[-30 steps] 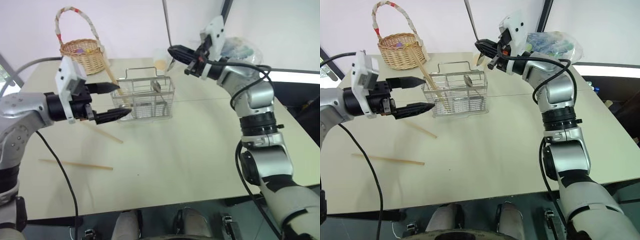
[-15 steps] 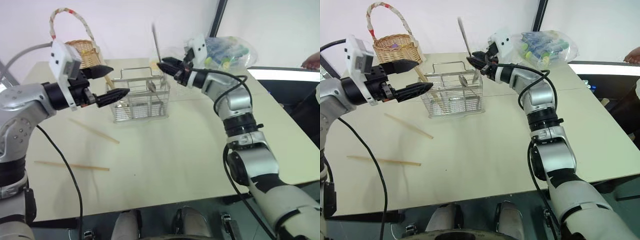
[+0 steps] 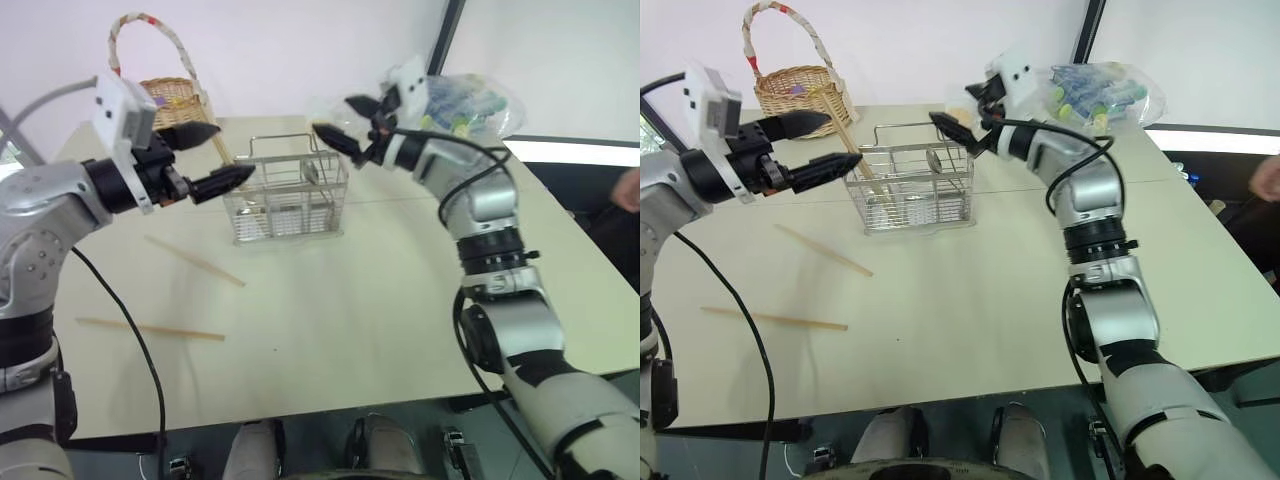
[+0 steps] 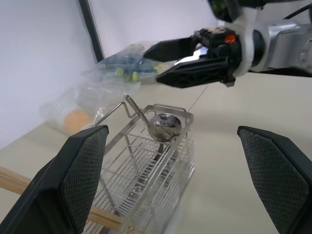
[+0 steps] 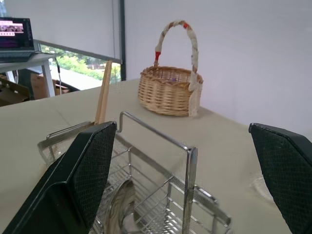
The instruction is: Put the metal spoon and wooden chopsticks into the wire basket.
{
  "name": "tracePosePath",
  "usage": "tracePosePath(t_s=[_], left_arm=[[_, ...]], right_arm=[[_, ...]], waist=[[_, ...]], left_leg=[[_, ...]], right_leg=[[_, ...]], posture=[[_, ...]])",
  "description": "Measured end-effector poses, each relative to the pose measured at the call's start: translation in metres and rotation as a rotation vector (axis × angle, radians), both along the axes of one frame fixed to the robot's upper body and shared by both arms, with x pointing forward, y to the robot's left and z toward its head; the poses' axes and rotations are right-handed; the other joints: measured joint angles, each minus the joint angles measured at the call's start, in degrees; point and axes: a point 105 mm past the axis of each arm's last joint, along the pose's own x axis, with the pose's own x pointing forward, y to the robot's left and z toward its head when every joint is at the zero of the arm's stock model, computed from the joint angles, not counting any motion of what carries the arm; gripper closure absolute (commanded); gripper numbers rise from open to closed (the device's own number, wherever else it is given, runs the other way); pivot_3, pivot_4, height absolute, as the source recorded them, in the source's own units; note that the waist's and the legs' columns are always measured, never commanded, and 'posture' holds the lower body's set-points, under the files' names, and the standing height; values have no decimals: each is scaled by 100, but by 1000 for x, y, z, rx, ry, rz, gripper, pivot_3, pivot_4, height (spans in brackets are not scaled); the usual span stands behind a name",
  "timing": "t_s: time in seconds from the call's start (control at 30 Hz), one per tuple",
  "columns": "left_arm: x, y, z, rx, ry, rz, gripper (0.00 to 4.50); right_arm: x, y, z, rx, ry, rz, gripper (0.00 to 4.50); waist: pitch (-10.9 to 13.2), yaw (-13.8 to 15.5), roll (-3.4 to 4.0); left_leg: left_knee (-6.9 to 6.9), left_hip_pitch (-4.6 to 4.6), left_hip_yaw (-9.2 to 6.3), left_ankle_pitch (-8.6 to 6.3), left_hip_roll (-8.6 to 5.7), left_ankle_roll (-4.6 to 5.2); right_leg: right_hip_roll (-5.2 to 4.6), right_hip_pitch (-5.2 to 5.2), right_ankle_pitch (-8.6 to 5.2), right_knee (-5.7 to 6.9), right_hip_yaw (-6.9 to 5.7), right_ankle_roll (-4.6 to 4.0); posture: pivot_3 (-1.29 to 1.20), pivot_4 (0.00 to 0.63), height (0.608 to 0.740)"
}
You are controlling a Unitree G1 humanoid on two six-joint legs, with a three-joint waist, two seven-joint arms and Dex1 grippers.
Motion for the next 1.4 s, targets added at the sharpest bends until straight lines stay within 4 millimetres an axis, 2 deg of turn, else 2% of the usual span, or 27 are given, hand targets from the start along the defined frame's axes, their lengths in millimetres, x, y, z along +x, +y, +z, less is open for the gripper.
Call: tracePosePath(t_s=[0.13,0.2,0.3,0.4,0.5,0.53,0.57,0.63,0.73,0.83,1.1,1.4], left_arm=[[24,38,12,-104,24,313,0],[32,52,11,-165,72,454,0],[46,78,2,-338,243,754,0],[41,103,-18,-405,406,1015,0],[34,115,-45,-460,564,1207,0],[31,118,-53,-461,599,1256,0],[29,119,-62,-467,631,1303,0],[24,115,-80,-482,681,1383,0],[11,114,-103,-478,732,1492,0],[-7,124,-127,-452,786,1613,0],[-35,125,-160,-410,865,1761,0],[-43,126,-179,-407,938,1775,0]], right_arm=[[-30,-24,36,-53,-146,62,37],[-48,-31,41,-92,-177,123,37],[-88,-40,19,-210,-137,298,37],[-121,-43,-11,-296,-36,436,37],[-141,-44,-30,-345,30,508,37],[-145,-44,-33,-352,40,522,37],[-147,-44,-38,-357,51,526,37],[-150,-43,-44,-352,72,514,37],[-156,-40,-50,-344,93,515,37],[-163,-38,-62,-331,140,519,37],[-176,-35,-77,-301,200,498,37],[-180,-35,-88,-280,245,459,37]], waist=[[-2,11,-4],[-4,9,-8],[-11,25,-39],[-13,17,-45],[-11,17,-55],[-9,19,-58],[0,23,-73],[16,40,-90],[16,66,-93],[18,97,-98],[19,300,-100],[18,320,-104]], left_leg=[[-8,9,-5,-2,-3,3],[-11,17,-14,-4,-2,8],[-34,22,-22,-6,-1,10],[-35,30,-17,1,-7,0],[-39,44,-19,7,-6,-11],[-58,52,-20,12,-5,-22],[-108,73,-17,28,-6,-53],[-121,113,-16,35,-3,-69],[-114,111,-14,42,-2,-86],[-108,111,-7,47,-2,-94],[-114,106,-6,46,-1,-96],[-112,106,-2,43,0,-88]], right_leg=[[3,14,0,-4,-1,2],[5,54,-2,-15,-2,7],[14,103,-29,-105,-3,55],[2,123,-8,-103,-4,91],[-3,145,-11,-159,-7,98],[-2,164,-28,-202,-8,126],[-6,176,-29,-213,-9,129],[-6,215,-29,-229,-9,129],[-9,211,-29,-233,-8,128],[-9,200,-28,-233,-7,127],[-8,208,-29,-271,-8,125],[-8,210,-28,-275,-9,124]], posture=[[0,150,620],[0,150,620],[0,150,620],[0,150,620],[0,150,620],[0,150,620],[0,150,620],[0,150,620],[0,150,620],[0,150,620],[0,150,620],[0,150,620]])
